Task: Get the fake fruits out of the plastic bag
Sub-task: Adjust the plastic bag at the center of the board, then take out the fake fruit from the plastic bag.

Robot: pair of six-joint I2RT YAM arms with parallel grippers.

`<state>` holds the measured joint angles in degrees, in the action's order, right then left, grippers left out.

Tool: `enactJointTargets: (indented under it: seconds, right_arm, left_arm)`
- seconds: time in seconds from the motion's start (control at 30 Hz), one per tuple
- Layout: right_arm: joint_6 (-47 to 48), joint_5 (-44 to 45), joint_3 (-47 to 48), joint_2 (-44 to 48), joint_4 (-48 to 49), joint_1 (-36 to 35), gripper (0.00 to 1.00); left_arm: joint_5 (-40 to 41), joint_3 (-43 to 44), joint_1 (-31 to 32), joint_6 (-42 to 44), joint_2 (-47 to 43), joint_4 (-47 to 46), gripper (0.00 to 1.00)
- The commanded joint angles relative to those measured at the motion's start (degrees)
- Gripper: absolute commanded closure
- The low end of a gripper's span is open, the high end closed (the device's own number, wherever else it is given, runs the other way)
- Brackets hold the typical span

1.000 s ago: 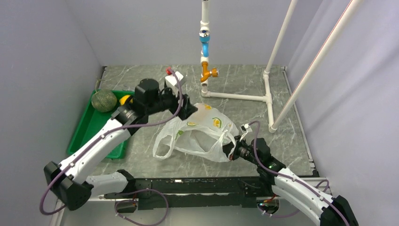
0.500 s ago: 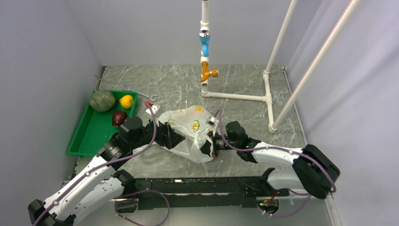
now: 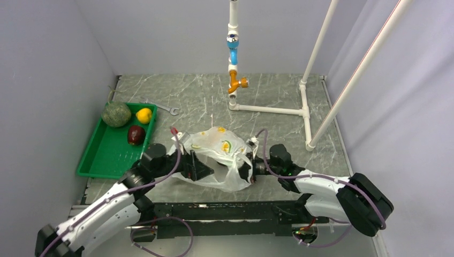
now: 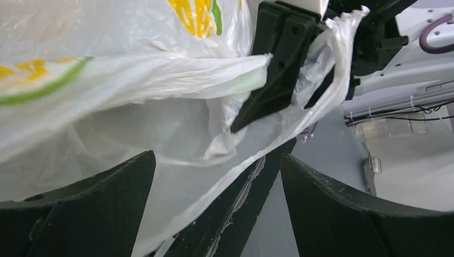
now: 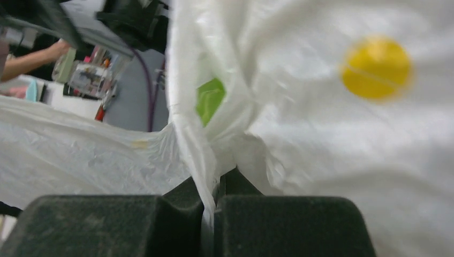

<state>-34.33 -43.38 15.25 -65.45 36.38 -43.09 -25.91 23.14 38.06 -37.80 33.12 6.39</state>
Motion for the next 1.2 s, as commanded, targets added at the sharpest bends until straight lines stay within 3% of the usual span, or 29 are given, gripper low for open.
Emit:
enactJointTargets:
  seconds: [0.0,0.1,0.23,0.33,0.43,0.5,0.7,1.0,1.17]
  right_arm:
    - [-4.09,-4.12,-6.92,3.35,2.87,7.15,1.0]
    - [-3.24,-1.92,-8.27,8.8,-3.25,9.2,1.0]
    - [-3.79,2.36,-9.37,16.51,-11.43,11.68,1.0]
    - [-3.78,3.14,-10.12,20.1,-14.14,13.47,1.0]
    - [-4.51,3.38,-11.01,21.31,-14.12,14.39,1.0]
    - [-5.28,3.32,-11.44,21.02,-12.66,14.53,1.0]
    - [-5.08,2.71,-11.38,17.16,-9.8,14.57,1.0]
    - [-4.71,2.49,-11.54,16.14,-8.85,14.48,1.0]
    - [-3.82,3.43,-11.69,18.25,-10.83,14.61,1.0]
  left_arm:
    - [-1.12,0.71,4.28,-2.85,10.55,-11.31,0.09]
    - [4.03,3.97,9.28,-0.08,18.79,-12.92,0.14]
    - [11.35,9.38,12.77,2.66,27.86,-11.53,0.36]
    - [21.65,13.76,16.44,5.85,32.08,-6.86,0.44]
    - [34.69,16.81,19.98,8.66,35.97,-3.35,0.33]
    - [37.35,18.45,20.55,9.89,39.13,-2.49,0.22]
    - [44.92,26.2,21.12,8.96,49.98,1.97,0.02]
    - [47.59,34.39,21.28,11.28,60.9,3.11,0.01]
    - [45.79,33.4,21.8,10.19,62.49,2.61,0.09]
